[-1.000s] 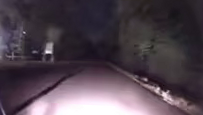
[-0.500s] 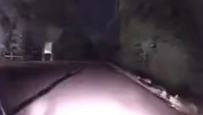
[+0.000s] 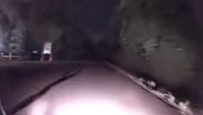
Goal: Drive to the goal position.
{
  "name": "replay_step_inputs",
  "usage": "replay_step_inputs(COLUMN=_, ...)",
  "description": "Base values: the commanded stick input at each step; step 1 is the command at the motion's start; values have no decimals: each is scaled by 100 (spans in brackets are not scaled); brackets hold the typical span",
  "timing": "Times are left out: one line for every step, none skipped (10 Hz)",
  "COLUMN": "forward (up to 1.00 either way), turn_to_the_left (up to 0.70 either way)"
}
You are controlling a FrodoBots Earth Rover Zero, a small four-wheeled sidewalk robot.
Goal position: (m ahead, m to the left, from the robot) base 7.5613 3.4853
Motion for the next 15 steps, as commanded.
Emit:
replay_step_inputs(forward=50, turn_to_the_left=0)
replay_step_inputs(forward=50, turn_to_the_left=0)
replay_step_inputs(forward=50, turn_to_the_left=0)
replay_step_inputs(forward=50, turn_to_the_left=0)
replay_step_inputs(forward=50, turn_to_the_left=0)
replay_step_inputs(forward=50, turn_to_the_left=0)
replay_step_inputs(forward=50, turn_to_the_left=0)
replay_step_inputs(forward=50, turn_to_the_left=0)
replay_step_inputs(forward=50, turn_to_the_left=0)
replay_step_inputs(forward=50, turn_to_the_left=0)
replay_step_inputs(forward=50, turn_to_the_left=0)
replay_step_inputs(forward=50, turn_to_the_left=0)
replay_step_inputs(forward=50, turn_to_the_left=0)
replay_step_inputs(forward=50, turn_to_the_left=0)
replay_step_inputs(forward=50, turn_to_the_left=0)
